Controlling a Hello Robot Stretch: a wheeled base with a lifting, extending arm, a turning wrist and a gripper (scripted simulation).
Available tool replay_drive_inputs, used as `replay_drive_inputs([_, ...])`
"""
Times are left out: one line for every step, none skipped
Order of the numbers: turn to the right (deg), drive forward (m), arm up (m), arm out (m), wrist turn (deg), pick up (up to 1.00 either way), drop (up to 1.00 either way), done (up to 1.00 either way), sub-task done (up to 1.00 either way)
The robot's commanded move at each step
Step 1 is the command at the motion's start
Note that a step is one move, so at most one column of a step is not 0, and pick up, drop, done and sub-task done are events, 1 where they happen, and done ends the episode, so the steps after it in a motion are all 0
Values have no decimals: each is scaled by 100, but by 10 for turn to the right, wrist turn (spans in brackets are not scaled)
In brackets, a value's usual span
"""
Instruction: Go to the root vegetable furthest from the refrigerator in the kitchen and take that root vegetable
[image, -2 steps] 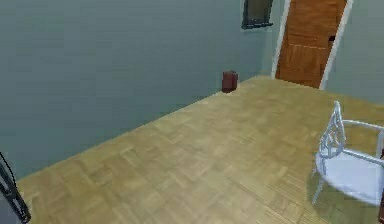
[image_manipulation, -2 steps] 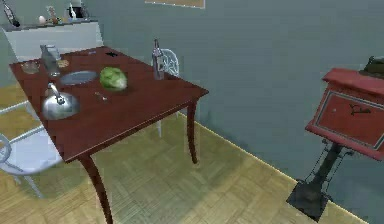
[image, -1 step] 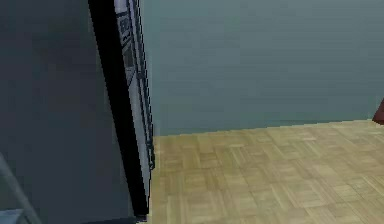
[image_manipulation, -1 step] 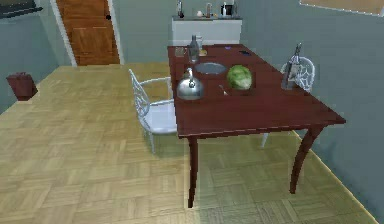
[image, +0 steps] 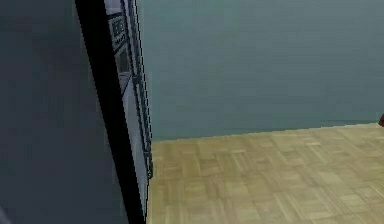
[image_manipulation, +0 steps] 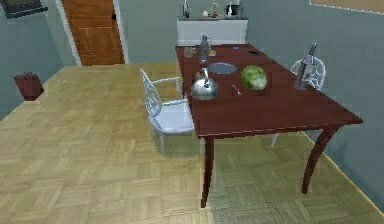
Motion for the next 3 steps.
replay_drive_inputs([450,0,0,0,0,0,0,0,0])
replay_drive_inputs([60,0,0,0,0,0,0,0,0])
replay_drive_inputs([30,0,0,0,0,0,0,0,0])
